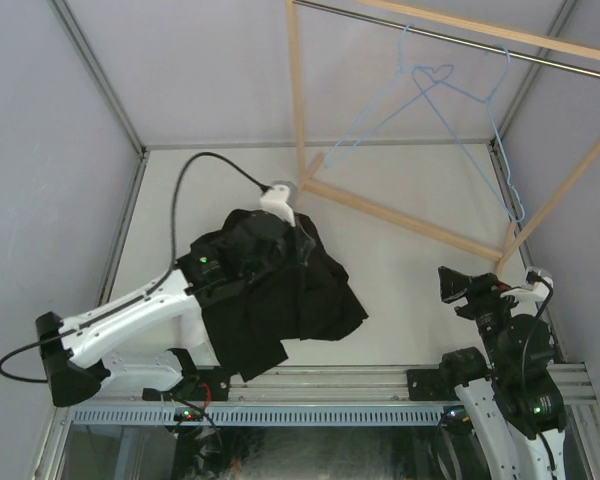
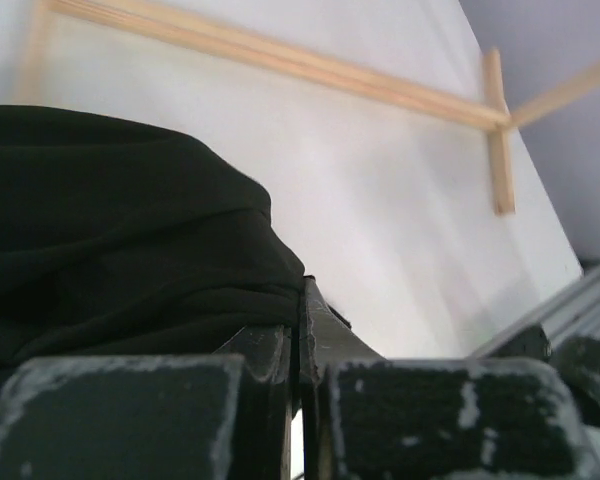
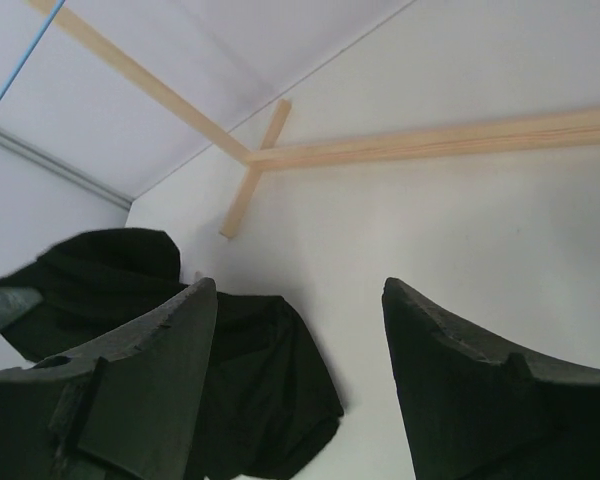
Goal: Place the shirt on the hanger
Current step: Adjust the shirt at the center of the board, then pick up the shirt from the center of the board.
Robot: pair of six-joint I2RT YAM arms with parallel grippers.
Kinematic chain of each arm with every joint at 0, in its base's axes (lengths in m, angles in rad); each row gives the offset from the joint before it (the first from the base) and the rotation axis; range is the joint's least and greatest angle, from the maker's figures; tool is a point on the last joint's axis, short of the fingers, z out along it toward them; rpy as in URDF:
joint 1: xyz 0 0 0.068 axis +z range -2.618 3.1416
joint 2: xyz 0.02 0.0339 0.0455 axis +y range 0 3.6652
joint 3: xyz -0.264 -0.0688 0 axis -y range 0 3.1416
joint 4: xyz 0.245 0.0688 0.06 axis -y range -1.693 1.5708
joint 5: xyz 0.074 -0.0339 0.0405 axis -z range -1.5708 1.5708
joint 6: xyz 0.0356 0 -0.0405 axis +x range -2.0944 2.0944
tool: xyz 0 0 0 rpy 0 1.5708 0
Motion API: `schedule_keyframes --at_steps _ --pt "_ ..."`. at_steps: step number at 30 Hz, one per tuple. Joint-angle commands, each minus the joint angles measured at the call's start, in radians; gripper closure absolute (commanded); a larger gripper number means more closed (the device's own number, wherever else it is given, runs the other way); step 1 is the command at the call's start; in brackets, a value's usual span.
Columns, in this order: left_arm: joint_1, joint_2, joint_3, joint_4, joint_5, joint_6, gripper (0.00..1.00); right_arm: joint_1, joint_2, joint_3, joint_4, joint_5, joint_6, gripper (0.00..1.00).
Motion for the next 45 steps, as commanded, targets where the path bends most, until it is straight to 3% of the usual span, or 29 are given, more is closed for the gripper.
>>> schedule_keyframes --at_steps 1,4,8,12,18,22,26,29,32,36,45 --pt "-0.132 0.102 0.086 0.062 0.055 0.063 1.0 -0.004 -0.038 0.006 0.008 0.067 0.03 0.33" --pt "-0.143 0.129 0.08 0.064 0.097 0.077 0.95 -0.004 -0.023 0.005 0.01 0.049 0.031 0.33" --pt "-0.13 0.043 0.02 0.056 0.016 0.083 0.6 -0.004 0.023 0.006 0.035 -0.024 -0.026 0.3" --pt "-0.042 -0.092 -0.054 0.026 -0.004 0.068 0.44 -0.004 0.101 -0.006 0.086 -0.129 -0.082 0.26" --pt "0.178 -0.272 -0.138 -0.081 0.013 0.064 0.38 0.002 0.253 -0.01 0.195 -0.341 -0.158 0.19" --pt "0.384 -0.37 -0.172 -0.177 0.059 0.066 0.37 0.076 0.399 0.017 0.249 -0.379 -0.174 0.18" --pt "0.688 -0.455 -0.215 -0.236 0.188 0.076 0.37 0.314 0.563 0.08 0.304 -0.211 -0.21 0.17" --pt "0.835 -0.484 -0.227 -0.288 0.256 0.095 0.38 0.541 0.731 0.18 0.336 -0.036 -0.274 0.17" --pt "0.868 -0.52 -0.23 -0.326 0.237 0.12 0.38 0.702 0.964 0.323 0.35 0.055 -0.358 0.16" --pt "0.868 -0.597 -0.218 -0.371 0.195 0.169 0.37 0.814 1.228 0.529 0.377 0.051 -0.456 0.15" --pt "0.868 -0.835 -0.223 -0.431 0.04 0.235 0.28 0.859 1.758 1.031 0.313 -0.048 -0.545 0.14"
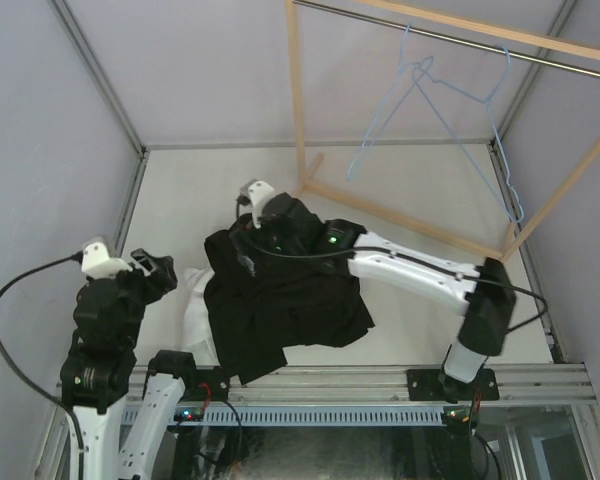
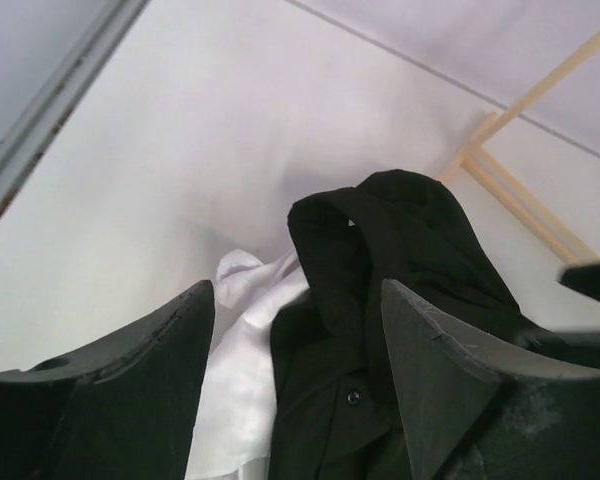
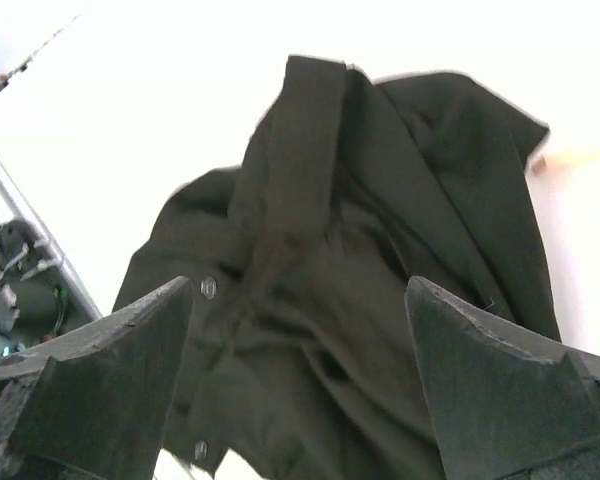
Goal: Place the shirt on the hanger
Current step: Pick up the shirt from the center of the board.
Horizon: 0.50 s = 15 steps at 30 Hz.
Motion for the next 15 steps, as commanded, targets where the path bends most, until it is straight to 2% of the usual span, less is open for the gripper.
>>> schedule_keyframes --at_steps 1,6,10,15 --pt "0.006 -0.11 -0.011 -0.025 -0.111 0.033 0.28 0.014 0.195 0.231 -0.033 -0.034 -0.075 0.14" --pt "0.006 -0.261 -0.064 0.021 -0.182 0.003 0.25 0.018 0.458 0.501 -0.127 -0.015 -0.086 0.14" --pt "0.006 -0.285 -0.062 -0.002 -0.229 -0.011 0.25 0.016 0.626 0.721 -0.246 0.033 -0.099 0.15" --pt "0.007 -0.267 -0.061 0.001 -0.218 -0.01 0.25 0.014 0.709 0.781 -0.283 0.11 -0.097 0.21"
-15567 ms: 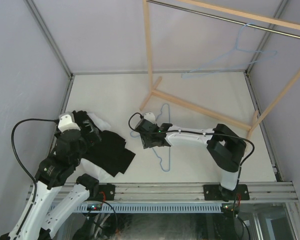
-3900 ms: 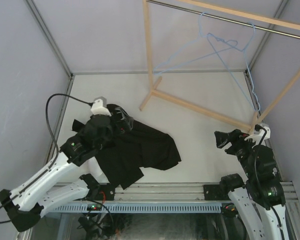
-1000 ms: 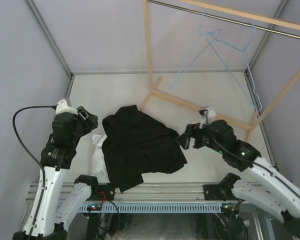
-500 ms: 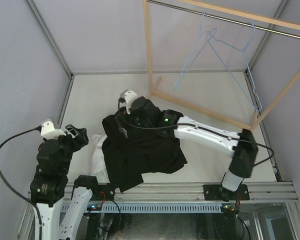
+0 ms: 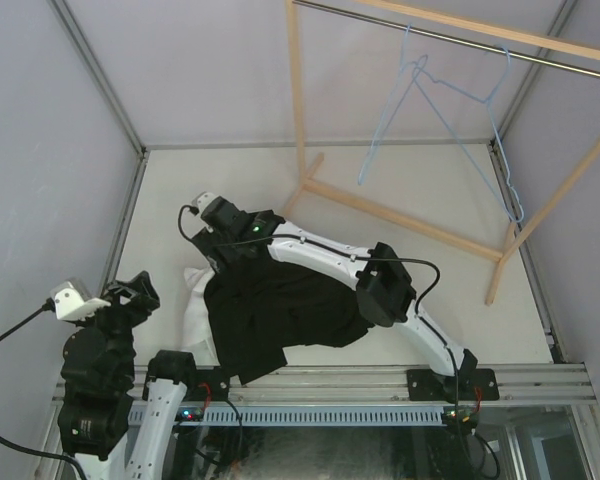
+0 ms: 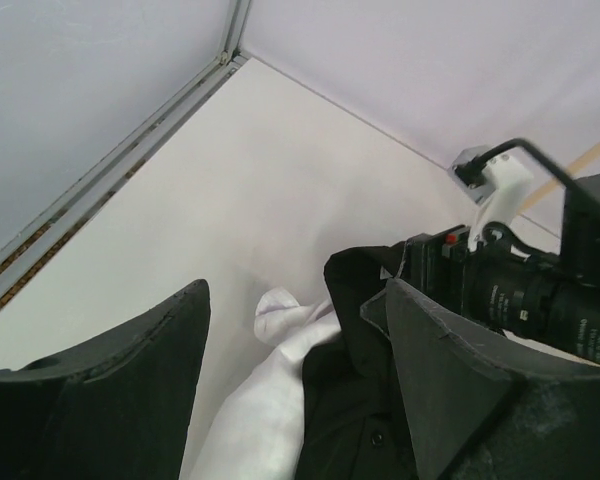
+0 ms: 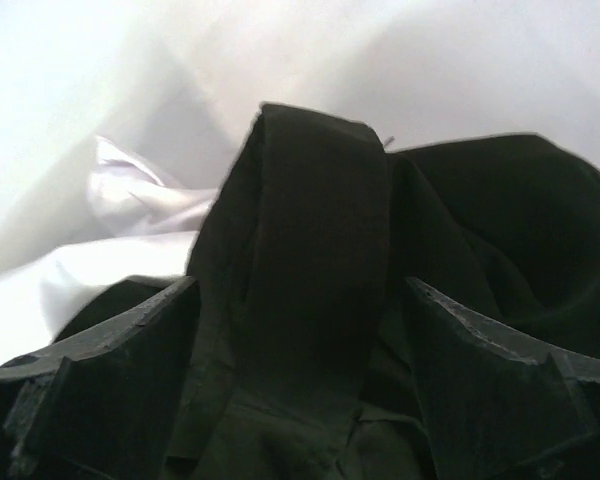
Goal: Place the shirt on the hanger
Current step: Pick up the shirt from the center of the board.
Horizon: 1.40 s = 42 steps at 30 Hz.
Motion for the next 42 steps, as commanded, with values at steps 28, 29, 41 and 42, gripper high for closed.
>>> schedule_keyframes --at_steps 28,29,41,42 --pt "0.007 0.069 -0.024 0.029 -0.001 -0.003 0.24 0.056 -1.122 -0.929 0.277 0.474 0.095 1.0" --pt "0.006 0.073 -0.023 0.029 0.001 -0.001 0.24 0.056 -1.173 -0.958 0.267 0.488 0.108 1.0" --pt "0.007 0.11 -0.025 0.037 0.027 0.002 0.24 -0.133 -1.675 -1.103 0.052 0.623 0.166 1.0" --pt "0.007 0.113 -0.025 0.036 0.028 0.002 0.25 -0.174 -1.703 -1.104 0.053 0.615 0.156 1.0"
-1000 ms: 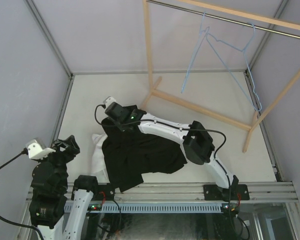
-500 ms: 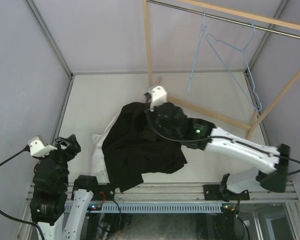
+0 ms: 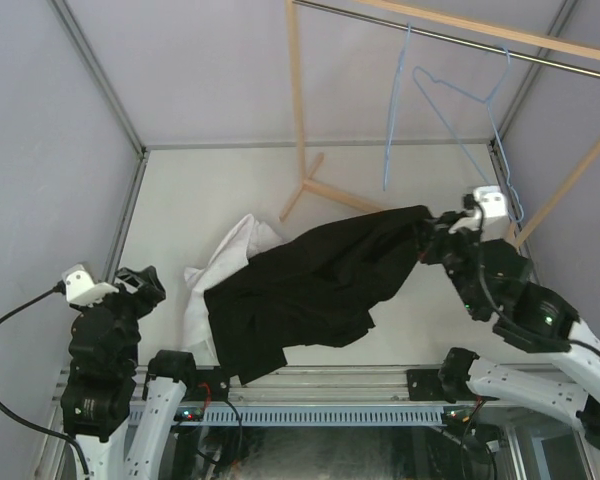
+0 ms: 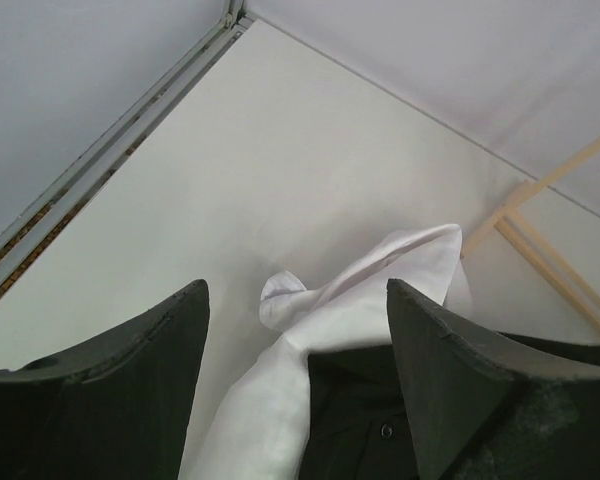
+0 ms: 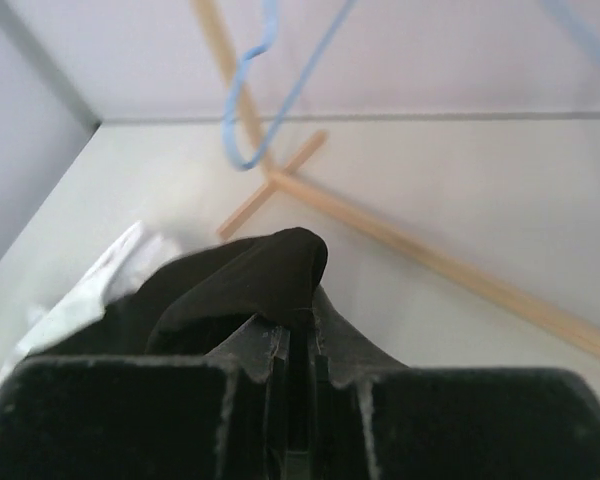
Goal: Place the shirt on the hanger
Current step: Pick up the shirt from the center of the board.
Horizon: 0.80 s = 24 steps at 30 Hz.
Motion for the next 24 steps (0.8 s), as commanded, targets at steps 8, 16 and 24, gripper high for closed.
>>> schedule_keyframes --at_steps 8,16,24 --pt "0.007 0.045 -0.016 0.036 0.029 0.002 0.25 -0.355 -0.151 0.167 -0.043 0.009 -0.087 1.0" --pt "0.007 0.063 -0.017 0.036 0.04 0.003 0.25 -0.444 -0.04 0.311 -0.051 0.048 -0.144 1.0" --pt "0.007 0.077 -0.017 0.037 0.052 0.006 0.25 -0.738 0.098 0.508 -0.155 -0.277 -0.05 1.0"
